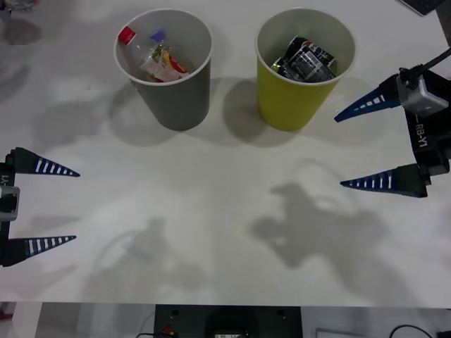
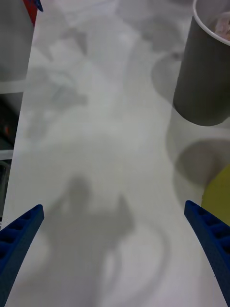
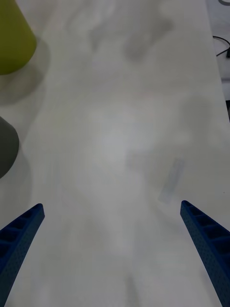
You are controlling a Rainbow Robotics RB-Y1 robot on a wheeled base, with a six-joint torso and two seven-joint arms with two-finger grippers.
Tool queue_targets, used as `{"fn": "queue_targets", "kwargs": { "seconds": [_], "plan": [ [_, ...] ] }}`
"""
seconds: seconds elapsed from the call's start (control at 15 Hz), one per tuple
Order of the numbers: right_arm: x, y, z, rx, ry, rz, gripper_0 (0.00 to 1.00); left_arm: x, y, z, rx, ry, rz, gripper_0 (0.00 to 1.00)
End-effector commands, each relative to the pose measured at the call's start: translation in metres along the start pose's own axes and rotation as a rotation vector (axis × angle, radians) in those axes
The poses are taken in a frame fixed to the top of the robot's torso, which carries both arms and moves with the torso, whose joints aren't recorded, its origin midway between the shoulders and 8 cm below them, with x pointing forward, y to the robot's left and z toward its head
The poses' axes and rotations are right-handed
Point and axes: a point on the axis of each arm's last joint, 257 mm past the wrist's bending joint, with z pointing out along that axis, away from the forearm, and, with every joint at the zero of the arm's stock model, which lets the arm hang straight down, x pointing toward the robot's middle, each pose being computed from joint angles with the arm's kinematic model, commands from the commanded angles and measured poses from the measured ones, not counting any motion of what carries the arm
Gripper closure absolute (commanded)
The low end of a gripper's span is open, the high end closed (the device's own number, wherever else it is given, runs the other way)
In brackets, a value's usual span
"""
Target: Put the can into the green bin and the plastic bottle into the gray bin
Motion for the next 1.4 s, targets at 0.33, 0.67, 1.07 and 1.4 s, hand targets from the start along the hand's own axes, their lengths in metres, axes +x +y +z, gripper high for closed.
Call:
{"fn": "queue_targets", "kwargs": {
  "seconds": [0.33, 0.67, 1.07, 1.4],
  "plan": [
    [0.056, 0.028, -0.014, 0.025, 0.026, -0.024, 0.00, 0.000, 0.000, 0.000, 0.000, 0.000, 0.000, 0.02],
    [0.074, 0.044, -0.019, 0.051, 0.002, -0.008, 0.00, 0.000, 0.000, 0.000, 0.000, 0.000, 0.000, 0.02],
    [0.084, 0.055, -0.017, 0.048, 0.000, -0.005, 0.00, 0.000, 0.000, 0.000, 0.000, 0.000, 0.000, 0.02],
    [0.087, 0.056, -0.018, 0.045, 0.010, -0.009, 0.00, 0.000, 0.000, 0.000, 0.000, 0.000, 0.000, 0.02]
  ]
}}
